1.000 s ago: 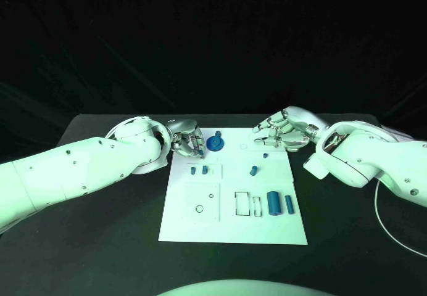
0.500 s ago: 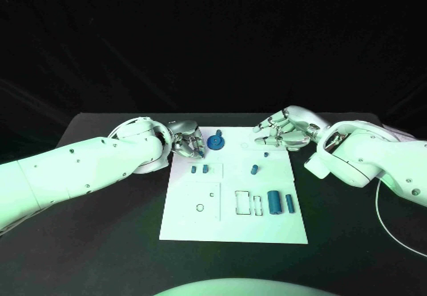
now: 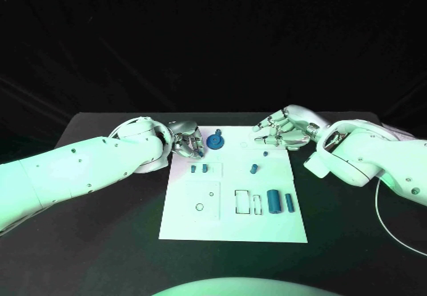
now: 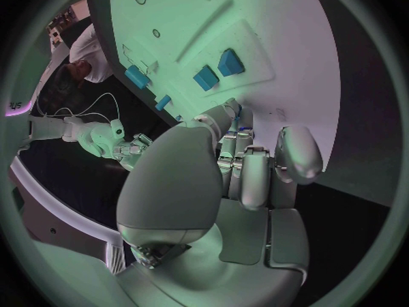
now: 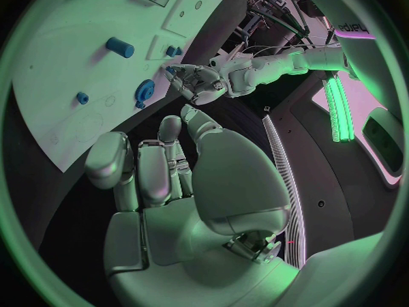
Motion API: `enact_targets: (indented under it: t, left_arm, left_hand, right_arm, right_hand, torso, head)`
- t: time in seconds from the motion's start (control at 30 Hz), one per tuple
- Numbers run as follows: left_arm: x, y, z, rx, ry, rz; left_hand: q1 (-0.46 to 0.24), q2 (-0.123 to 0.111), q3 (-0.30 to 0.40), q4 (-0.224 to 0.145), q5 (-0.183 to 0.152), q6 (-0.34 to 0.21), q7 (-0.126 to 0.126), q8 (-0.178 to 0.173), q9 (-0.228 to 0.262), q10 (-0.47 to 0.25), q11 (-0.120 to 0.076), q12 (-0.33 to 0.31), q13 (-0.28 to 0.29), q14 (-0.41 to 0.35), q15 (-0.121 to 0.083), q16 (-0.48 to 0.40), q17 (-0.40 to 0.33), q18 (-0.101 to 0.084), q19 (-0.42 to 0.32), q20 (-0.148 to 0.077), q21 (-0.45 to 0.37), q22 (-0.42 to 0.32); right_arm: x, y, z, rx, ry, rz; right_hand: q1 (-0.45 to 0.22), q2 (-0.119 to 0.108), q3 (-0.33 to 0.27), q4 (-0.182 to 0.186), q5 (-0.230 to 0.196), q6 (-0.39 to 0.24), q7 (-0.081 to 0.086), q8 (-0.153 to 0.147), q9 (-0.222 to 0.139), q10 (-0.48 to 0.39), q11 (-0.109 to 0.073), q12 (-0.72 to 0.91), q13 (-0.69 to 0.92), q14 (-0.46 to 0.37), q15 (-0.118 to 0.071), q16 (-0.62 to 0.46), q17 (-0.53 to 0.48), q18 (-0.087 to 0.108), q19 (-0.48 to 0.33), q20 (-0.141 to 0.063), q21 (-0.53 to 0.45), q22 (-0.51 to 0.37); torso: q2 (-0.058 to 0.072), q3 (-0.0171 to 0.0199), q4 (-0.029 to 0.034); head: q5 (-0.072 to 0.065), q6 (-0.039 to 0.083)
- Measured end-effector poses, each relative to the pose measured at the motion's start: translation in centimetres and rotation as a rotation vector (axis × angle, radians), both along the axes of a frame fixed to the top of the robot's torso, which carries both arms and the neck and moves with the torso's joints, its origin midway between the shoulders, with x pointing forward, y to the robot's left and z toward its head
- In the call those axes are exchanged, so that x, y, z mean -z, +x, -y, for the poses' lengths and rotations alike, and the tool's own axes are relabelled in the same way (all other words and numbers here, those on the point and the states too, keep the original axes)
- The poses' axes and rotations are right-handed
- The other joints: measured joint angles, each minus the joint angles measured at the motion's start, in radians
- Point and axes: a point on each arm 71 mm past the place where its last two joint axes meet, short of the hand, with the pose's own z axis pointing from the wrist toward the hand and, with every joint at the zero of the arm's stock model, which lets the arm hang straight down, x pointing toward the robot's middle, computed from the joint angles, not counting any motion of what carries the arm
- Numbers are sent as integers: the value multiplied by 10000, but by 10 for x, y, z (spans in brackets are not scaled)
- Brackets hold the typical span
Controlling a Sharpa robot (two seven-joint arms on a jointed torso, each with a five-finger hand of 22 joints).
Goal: Assemble the parts on the task board
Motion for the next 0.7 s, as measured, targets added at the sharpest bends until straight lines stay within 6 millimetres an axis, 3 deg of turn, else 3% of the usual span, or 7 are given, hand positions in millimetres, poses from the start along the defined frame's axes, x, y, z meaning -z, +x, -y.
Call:
enact_targets:
  t: [0.7]
  left_arm:
    - [2, 1, 5, 116, 114, -23]
  left_hand:
    - [1, -1, 26, -28, 0, 35, -37, -41, -9, -1, 0, 0, 10, 0, 0, 0, -33, 0, 0, 0, 0, -2]
  right_arm:
    - [0, 0, -1, -19, 1, -8]
  right_hand:
    - [0, 0, 0, 0, 0, 0, 0, 0, 0, 0, 0, 0, 0, 0, 0, 0, 0, 0, 0, 0, 0, 0]
  torso:
    - [-3, -13, 9]
  head:
    - [0, -26]
